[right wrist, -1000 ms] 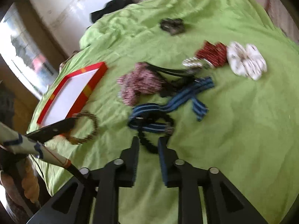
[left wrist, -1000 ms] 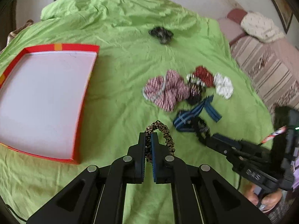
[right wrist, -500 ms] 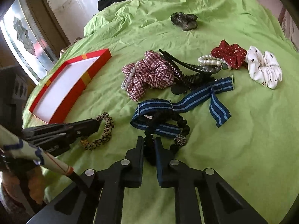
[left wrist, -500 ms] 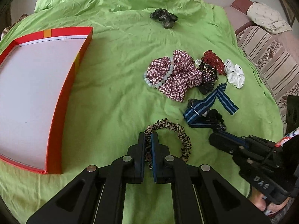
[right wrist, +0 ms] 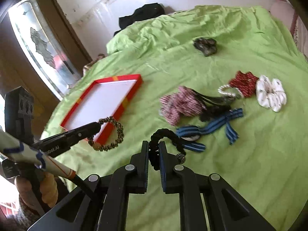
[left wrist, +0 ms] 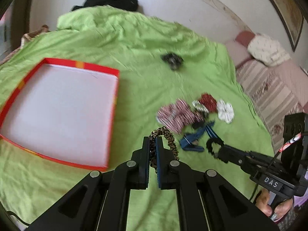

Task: Organize jewelry
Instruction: 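Carry both scrunchies over the red tray and open both tools to drop them, then move both open tools back toward the jewelry pile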

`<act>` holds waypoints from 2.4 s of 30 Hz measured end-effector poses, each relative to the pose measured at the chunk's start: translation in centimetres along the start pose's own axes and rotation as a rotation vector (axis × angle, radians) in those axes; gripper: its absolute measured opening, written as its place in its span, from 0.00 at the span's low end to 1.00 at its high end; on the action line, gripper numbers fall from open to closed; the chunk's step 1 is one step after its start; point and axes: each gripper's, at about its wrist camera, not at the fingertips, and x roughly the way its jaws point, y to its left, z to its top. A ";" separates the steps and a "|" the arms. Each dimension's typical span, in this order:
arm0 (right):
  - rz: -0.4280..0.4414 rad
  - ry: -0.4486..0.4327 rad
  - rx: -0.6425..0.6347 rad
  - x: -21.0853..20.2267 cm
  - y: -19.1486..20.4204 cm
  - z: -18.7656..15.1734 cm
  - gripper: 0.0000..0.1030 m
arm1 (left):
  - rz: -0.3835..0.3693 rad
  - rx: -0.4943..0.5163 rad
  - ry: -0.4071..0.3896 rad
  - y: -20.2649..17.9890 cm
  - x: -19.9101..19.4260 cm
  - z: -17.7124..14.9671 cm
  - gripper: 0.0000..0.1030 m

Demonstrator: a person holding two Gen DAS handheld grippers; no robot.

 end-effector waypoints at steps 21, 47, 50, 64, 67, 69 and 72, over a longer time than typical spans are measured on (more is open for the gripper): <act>0.054 0.122 -0.225 11.6 14.2 6.2 0.11 | 0.299 -0.228 -0.071 18.2 0.7 7.4 0.05; -0.221 0.148 -0.260 26.7 12.8 14.0 0.39 | 0.249 -0.469 -0.125 27.7 5.5 12.3 0.31; -0.212 0.135 -0.255 25.0 12.8 14.0 0.39 | 0.235 -0.464 -0.161 27.3 4.5 12.3 0.34; -0.238 0.075 -0.186 15.8 8.5 10.5 0.46 | 0.376 -0.222 -0.261 21.0 1.4 10.2 0.41; -0.261 0.067 -0.160 13.7 6.5 9.6 0.46 | 0.371 -0.184 -0.261 19.3 1.3 9.9 0.42; -0.276 0.059 -0.143 12.3 5.1 9.0 0.46 | 0.363 -0.158 -0.257 18.0 1.2 9.7 0.42; -0.307 0.045 -0.115 10.0 2.5 8.0 0.47 | 0.347 -0.112 -0.246 15.8 1.3 9.2 0.42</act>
